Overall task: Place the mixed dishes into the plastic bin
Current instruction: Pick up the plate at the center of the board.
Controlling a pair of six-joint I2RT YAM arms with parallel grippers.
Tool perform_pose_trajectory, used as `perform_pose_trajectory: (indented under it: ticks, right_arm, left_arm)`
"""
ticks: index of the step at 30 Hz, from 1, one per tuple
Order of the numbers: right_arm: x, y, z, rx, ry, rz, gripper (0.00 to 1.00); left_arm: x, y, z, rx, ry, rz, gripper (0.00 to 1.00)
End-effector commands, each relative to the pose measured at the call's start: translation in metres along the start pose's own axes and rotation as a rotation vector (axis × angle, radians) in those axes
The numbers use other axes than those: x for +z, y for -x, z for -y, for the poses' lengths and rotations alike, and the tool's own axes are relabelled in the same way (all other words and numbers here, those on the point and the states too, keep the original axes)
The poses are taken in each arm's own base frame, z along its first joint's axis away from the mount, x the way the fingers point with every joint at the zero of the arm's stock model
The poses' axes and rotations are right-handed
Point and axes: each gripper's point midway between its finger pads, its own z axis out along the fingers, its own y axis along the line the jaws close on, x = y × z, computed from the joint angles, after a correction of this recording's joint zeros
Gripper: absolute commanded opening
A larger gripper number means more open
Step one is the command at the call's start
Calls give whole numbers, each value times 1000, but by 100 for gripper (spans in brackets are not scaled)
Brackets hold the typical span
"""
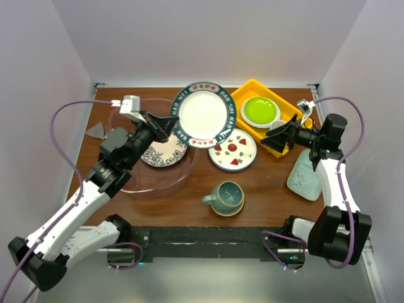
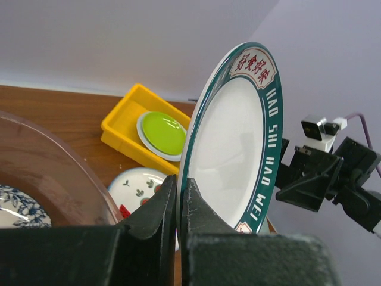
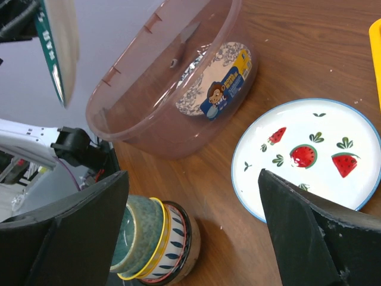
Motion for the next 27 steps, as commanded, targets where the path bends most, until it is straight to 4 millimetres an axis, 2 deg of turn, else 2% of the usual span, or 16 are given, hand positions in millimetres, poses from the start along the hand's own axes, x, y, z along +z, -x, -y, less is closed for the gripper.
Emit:
perform_pose_trajectory:
  ticks: [1,6,15,19,27]
  right_arm:
    - [-2,9,-8,-71,14,6,98]
    - [-2,7,-5,-67,9,0,98]
    - [-1,7,0,-71,-2,-1,98]
    - [-1,7,1,-76,-5,-1,98]
    - [-1,5,2,-64,-9,-5,98]
  left_arm:
    - [-19,39,-3,0,23,124,0]
    - [-35,51,-9,41,74,149,0]
    - [-60,68,-34,82,225,212,0]
    - [-64,72,-43,96,281,226,0]
    - [-57,74,-65,97,340,213,0]
